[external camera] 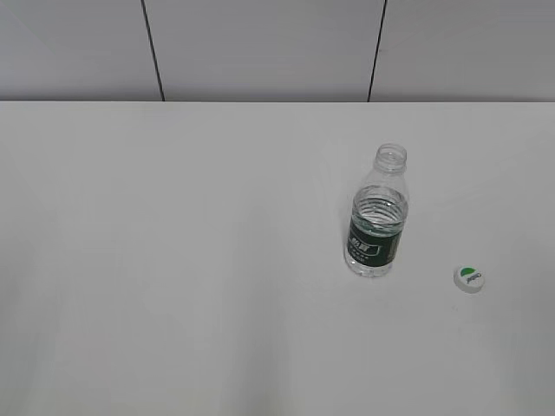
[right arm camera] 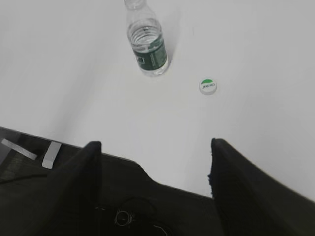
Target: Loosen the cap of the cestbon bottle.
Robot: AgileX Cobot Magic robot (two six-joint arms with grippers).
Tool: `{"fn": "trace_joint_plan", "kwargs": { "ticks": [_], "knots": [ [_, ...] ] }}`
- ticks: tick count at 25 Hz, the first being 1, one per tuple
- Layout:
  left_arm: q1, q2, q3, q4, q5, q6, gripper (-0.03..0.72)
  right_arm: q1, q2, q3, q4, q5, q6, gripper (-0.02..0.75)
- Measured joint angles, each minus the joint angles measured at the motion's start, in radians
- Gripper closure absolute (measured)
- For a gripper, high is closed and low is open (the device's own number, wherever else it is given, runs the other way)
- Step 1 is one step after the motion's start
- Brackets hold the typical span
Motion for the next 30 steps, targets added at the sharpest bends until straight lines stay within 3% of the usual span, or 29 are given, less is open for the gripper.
{"fn": "trace_joint_plan", "kwargs": {
  "ticks": [6,15,25,30],
  "knots": [
    [-0.001,-0.209,0.021,-0.024,0.001,0.043,0.104,0.0,-0.167,0.201,-0.001,-0.042,0.0,0.22],
    [-0.003,-0.264,0.044,-0.028,-0.062,0.099,0.105,0.0,-0.197,0.232,-0.023,-0.159,-0.103,0.22],
    [-0.003,-0.264,0.044,-0.029,-0.065,0.1,0.105,0.0,-0.197,0.236,-0.053,-0.169,-0.136,0.22],
    [0.092,-0.264,0.045,-0.03,-0.065,0.1,0.105,0.0,-0.197,0.236,-0.053,-0.169,-0.143,0.22]
  ]
}}
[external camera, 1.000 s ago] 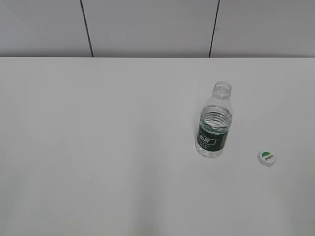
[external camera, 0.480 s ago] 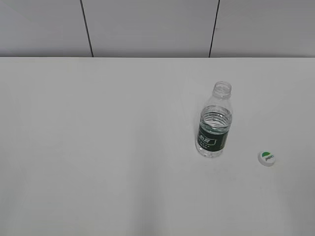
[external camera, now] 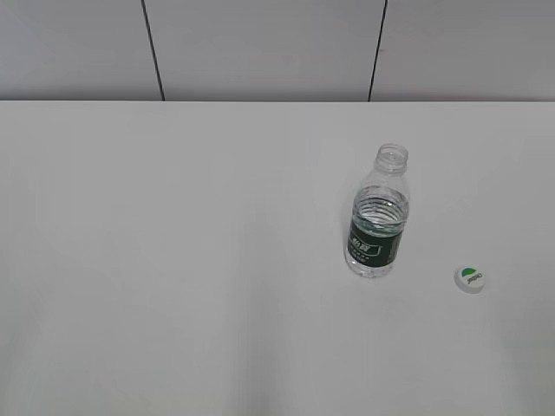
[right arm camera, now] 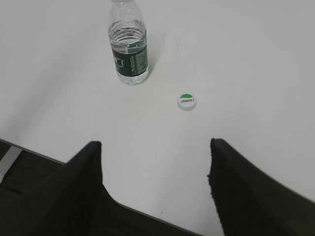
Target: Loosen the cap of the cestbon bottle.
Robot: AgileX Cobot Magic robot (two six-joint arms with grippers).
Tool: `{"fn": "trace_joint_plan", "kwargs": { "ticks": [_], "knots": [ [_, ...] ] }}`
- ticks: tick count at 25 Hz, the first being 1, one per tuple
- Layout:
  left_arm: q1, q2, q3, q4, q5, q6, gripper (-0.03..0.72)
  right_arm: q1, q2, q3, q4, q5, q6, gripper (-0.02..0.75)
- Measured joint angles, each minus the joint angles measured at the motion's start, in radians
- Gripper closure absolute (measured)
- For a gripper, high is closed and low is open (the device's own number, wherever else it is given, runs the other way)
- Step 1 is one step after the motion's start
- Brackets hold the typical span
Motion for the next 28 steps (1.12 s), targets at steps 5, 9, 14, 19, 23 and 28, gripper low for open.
{"fn": "trace_joint_plan", "kwargs": {
  "ticks": [5,9,14,19,23,28],
  "knots": [
    [0.201,-0.001,0.002,0.0,-0.001,0.0,0.105,-0.003,0.0,0.0,0.0,-0.001,0.0,0.22],
    [0.368,-0.04,0.003,0.0,0.0,0.0,0.105,-0.061,0.0,0.0,0.003,-0.003,-0.001,0.22],
    [0.509,-0.045,0.004,-0.001,0.0,0.0,0.105,-0.186,-0.001,0.0,0.005,-0.004,-0.001,0.22],
    [0.56,-0.045,0.005,-0.002,0.0,0.0,0.105,-0.265,-0.001,0.0,0.005,-0.005,-0.002,0.22],
    [0.576,-0.045,0.005,-0.002,0.0,0.0,0.105,-0.297,-0.017,0.0,0.005,-0.006,-0.002,0.22],
    [0.579,-0.045,0.005,-0.002,0.0,0.0,0.105,-0.3,-0.101,0.0,0.005,-0.007,-0.003,0.22]
  ]
}}
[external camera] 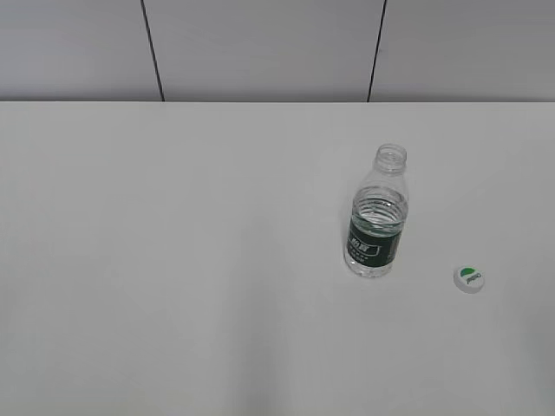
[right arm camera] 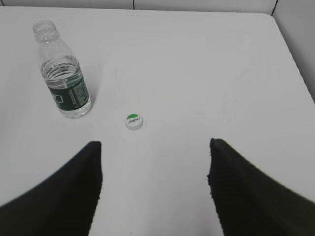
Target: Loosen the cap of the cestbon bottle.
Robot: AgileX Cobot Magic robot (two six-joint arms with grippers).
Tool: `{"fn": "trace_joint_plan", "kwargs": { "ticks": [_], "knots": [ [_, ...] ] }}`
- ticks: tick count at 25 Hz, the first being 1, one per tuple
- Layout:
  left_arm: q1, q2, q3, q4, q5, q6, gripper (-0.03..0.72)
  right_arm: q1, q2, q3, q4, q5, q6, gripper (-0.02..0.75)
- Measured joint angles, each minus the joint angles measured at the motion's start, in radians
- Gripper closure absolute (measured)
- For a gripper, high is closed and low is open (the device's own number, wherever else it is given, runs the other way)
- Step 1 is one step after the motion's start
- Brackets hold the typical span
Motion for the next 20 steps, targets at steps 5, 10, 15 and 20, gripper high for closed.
{"fn": "trace_joint_plan", "kwargs": {
  "ticks": [5,10,15,20],
  "knots": [
    [0.0,0.0,0.0,0.0,0.0,0.0,0.105,0.0,-0.01,0.0,0.0,-0.001,0.0,0.22],
    [0.003,0.0,0.0,0.0,0.0,0.0,0.105,0.0,-0.01,0.0,0.0,-0.001,0.0,0.22],
    [0.004,0.0,0.0,0.0,0.0,0.0,0.105,0.0,-0.01,0.0,0.0,-0.001,-0.001,0.22],
    [0.004,0.0,0.0,0.0,0.0,0.0,0.105,0.0,-0.01,0.0,0.0,-0.001,-0.001,0.22]
  ]
}}
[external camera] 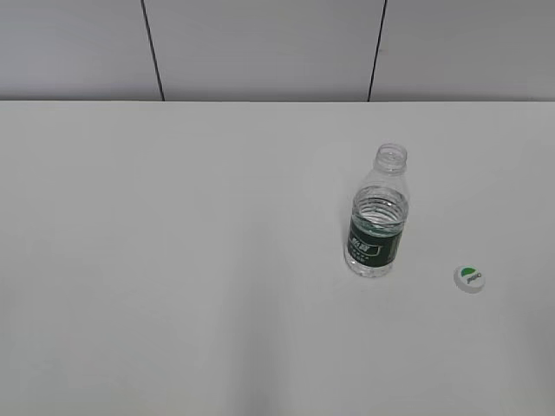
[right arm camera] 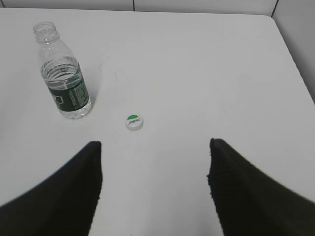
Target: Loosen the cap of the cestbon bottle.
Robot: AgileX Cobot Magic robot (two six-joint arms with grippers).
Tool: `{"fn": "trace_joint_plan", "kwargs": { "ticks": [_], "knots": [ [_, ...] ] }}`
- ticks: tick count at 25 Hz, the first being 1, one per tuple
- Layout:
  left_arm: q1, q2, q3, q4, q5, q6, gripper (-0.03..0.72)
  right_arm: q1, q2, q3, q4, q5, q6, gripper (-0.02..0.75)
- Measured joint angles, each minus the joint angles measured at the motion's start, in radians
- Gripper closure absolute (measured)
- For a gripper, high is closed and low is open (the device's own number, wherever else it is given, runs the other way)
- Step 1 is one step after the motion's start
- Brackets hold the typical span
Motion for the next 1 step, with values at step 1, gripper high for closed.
{"fn": "trace_joint_plan", "kwargs": {
  "ticks": [1],
  "knots": [
    [0.0,0.0,0.0,0.0,0.0,0.0,0.105,0.0,0.0,0.0,0.0,0.0,0.0,0.22]
  ]
}}
